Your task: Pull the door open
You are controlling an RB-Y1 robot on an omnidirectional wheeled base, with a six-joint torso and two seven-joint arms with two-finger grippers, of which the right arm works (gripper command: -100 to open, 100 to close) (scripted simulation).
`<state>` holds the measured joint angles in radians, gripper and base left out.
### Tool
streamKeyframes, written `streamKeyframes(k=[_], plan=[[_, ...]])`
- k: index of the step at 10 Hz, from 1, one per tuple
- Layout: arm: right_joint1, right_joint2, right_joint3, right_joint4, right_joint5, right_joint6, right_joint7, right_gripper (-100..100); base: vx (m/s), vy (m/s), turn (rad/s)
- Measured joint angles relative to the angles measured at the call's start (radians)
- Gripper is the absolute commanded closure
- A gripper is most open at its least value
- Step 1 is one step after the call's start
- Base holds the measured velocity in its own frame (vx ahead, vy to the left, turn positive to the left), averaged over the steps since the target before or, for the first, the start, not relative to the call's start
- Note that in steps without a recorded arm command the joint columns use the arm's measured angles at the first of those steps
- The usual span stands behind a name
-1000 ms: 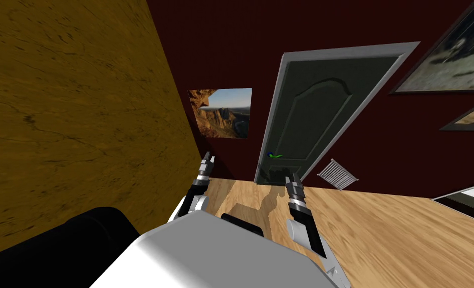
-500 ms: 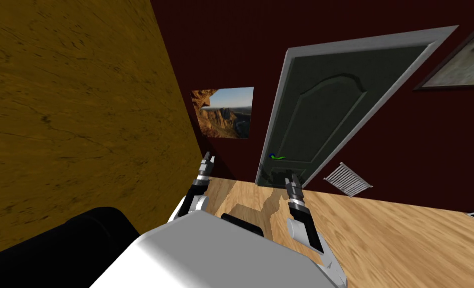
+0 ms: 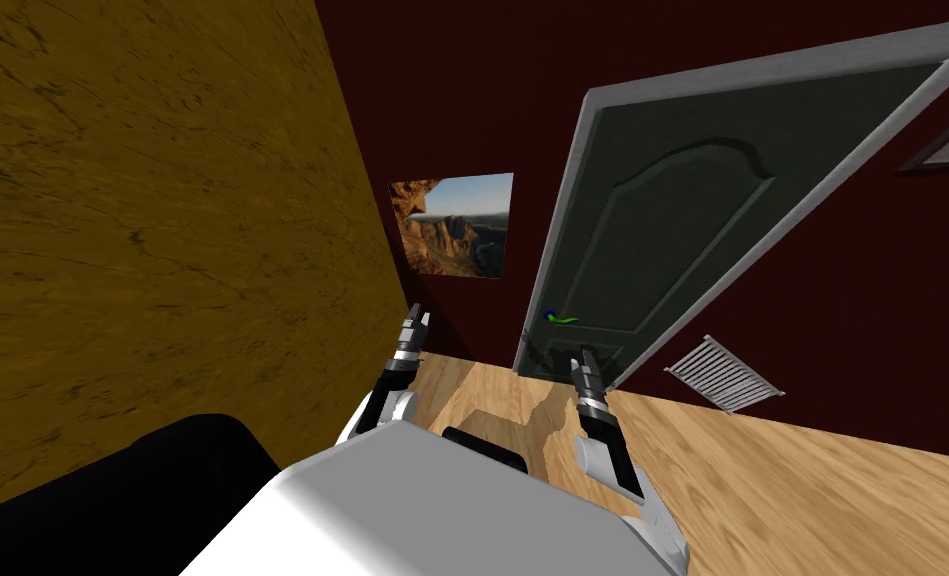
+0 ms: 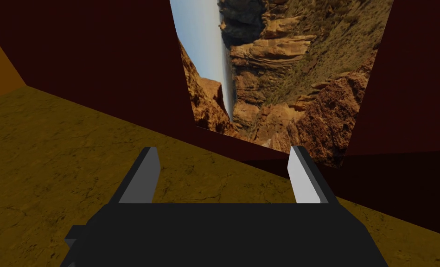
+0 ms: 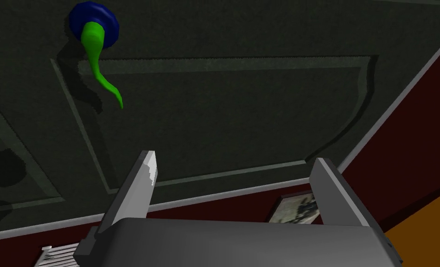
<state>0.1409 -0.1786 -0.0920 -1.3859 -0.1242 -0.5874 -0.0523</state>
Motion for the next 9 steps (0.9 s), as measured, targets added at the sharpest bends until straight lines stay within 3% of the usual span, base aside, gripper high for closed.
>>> streamKeyframes(k=[1, 5, 9], plan=[[-0.021, -0.008, -0.005, 0.036, -0.001, -0.008, -0.001, -100, 0.054, -0.067, 0.062], [-0.053, -0.026, -0.014, 0.124, -0.004, -0.019, -0.004, -100, 0.030, -0.057, 0.087], [-0.110, -0.048, -0.027, 0.243, -0.008, -0.037, -0.007, -100, 0.037, -0.066, 0.132]])
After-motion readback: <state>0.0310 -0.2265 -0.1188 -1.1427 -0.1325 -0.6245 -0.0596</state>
